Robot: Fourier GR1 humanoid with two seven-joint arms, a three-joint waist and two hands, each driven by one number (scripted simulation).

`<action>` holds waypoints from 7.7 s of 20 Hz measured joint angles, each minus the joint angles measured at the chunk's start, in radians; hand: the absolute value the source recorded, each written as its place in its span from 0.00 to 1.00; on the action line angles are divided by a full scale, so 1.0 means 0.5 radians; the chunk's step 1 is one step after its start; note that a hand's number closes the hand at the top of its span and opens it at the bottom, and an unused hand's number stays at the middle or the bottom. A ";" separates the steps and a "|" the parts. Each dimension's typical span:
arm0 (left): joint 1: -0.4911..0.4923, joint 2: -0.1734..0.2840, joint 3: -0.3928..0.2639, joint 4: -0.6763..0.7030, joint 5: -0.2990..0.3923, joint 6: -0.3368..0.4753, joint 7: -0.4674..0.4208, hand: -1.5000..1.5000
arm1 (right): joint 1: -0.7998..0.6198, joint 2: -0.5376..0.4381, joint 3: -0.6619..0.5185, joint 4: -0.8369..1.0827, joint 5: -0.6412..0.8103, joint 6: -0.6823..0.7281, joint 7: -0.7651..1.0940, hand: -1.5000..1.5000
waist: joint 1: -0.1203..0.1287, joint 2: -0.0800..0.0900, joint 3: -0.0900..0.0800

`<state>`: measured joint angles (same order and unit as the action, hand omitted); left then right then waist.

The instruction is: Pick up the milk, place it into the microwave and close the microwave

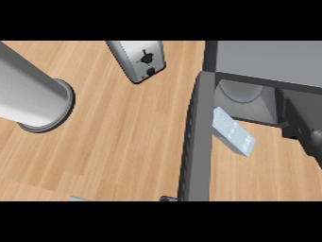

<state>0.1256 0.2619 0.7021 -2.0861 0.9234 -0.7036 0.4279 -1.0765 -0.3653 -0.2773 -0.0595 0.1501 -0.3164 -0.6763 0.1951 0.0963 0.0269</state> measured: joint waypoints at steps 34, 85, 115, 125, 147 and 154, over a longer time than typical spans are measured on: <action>0.104 -0.335 -0.276 0.108 -0.312 -0.293 -0.080 0.00 | -0.094 0.253 0.023 -0.013 -0.027 -0.189 0.077 0.00 | -0.175 -0.074 -0.019; -0.333 -0.523 -1.854 1.077 -2.287 0.157 -1.264 1.00 | 2.552 0.321 0.207 -2.001 -0.480 1.239 -0.388 0.00 | -0.532 -0.210 -0.067; -1.293 -0.486 -3.324 1.834 -1.431 2.241 -1.201 1.00 | 3.230 0.032 0.557 -3.954 -1.159 1.602 0.493 0.00 | -0.695 -0.146 -0.066; -1.673 -0.508 -3.296 2.086 -1.101 2.496 -1.274 1.00 | 3.237 -0.016 0.569 -4.189 -1.293 1.516 0.716 0.00 | -0.771 -0.116 -0.064; -1.991 -0.525 -3.217 2.423 -0.397 2.413 -1.486 1.00 | 3.157 -0.101 0.481 -4.381 -1.503 1.384 0.958 0.00 | -0.859 -0.070 -0.060; -2.014 -0.526 -3.215 2.455 -0.251 2.438 -1.556 1.00 | 3.116 -0.127 0.460 -4.408 -1.573 1.389 0.985 0.00 | -0.877 -0.069 -0.057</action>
<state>-0.8814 -0.0008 -0.9055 -0.8586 0.7981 0.5152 -0.3499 0.4815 -0.4287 -0.0475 -2.2633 -0.6365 0.3783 -0.1839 -0.2435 0.0619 -0.0015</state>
